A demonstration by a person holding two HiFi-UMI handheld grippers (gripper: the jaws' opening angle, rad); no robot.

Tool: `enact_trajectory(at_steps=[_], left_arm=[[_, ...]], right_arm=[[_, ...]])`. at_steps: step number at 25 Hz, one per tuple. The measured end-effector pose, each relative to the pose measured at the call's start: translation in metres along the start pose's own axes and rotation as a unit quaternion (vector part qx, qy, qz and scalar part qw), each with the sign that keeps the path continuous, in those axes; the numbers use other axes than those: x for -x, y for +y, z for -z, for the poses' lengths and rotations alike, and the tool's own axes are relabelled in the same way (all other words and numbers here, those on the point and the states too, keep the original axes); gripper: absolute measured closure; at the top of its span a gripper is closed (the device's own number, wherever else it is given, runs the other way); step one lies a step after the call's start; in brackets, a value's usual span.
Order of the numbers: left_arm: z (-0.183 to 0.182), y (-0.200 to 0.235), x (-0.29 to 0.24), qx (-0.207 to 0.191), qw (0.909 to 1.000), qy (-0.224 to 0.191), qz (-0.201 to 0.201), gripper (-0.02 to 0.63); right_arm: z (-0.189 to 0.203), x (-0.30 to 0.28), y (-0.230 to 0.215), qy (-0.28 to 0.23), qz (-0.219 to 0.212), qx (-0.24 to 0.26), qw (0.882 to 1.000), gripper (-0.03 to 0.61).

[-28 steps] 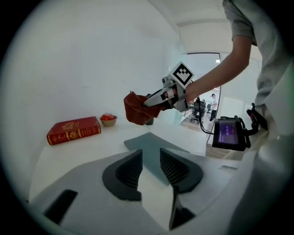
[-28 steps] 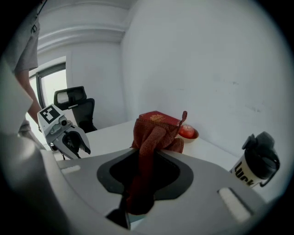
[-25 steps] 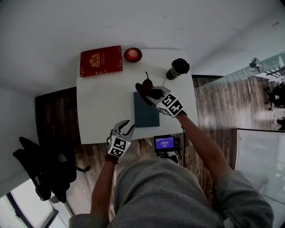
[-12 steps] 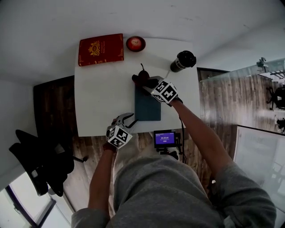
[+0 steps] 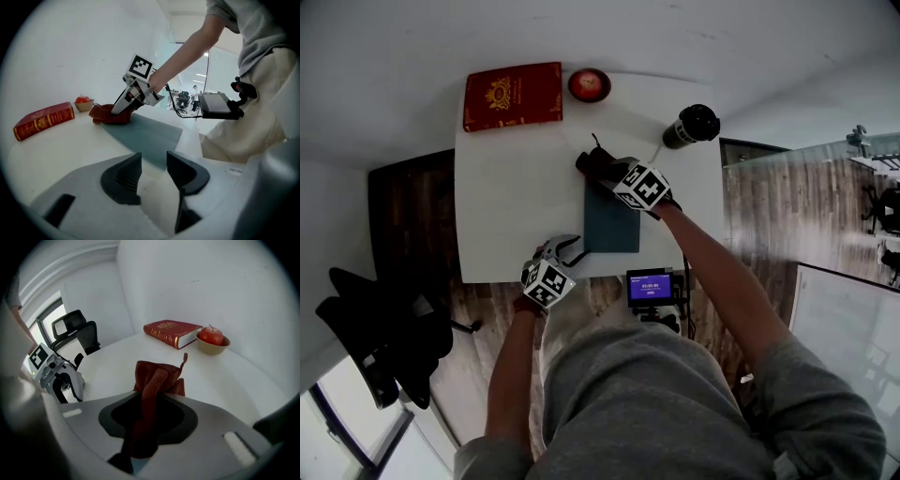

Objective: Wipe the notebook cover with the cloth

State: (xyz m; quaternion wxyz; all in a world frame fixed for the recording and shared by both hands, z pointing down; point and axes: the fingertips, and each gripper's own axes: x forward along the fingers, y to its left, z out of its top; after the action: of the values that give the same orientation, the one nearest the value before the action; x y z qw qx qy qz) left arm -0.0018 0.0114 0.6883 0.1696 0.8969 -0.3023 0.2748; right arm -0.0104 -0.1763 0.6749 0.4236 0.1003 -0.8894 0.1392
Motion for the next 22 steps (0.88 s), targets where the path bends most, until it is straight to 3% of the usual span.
enact_trajectory(at_steps=[7,22], left_arm=[[0.010,-0.001,-0.009,-0.019,0.9982,0.056,-0.007,0.437],[0.011,-0.004,-0.011,-0.019,0.9973,0.071,0.008,0.445]], right_arm=[[0.002,-0.007,0.000,0.019,-0.025,-0.013,0.999,0.459],[0.008,-0.008,0.014,0.050,-0.003,0.037,0.998,0.466]])
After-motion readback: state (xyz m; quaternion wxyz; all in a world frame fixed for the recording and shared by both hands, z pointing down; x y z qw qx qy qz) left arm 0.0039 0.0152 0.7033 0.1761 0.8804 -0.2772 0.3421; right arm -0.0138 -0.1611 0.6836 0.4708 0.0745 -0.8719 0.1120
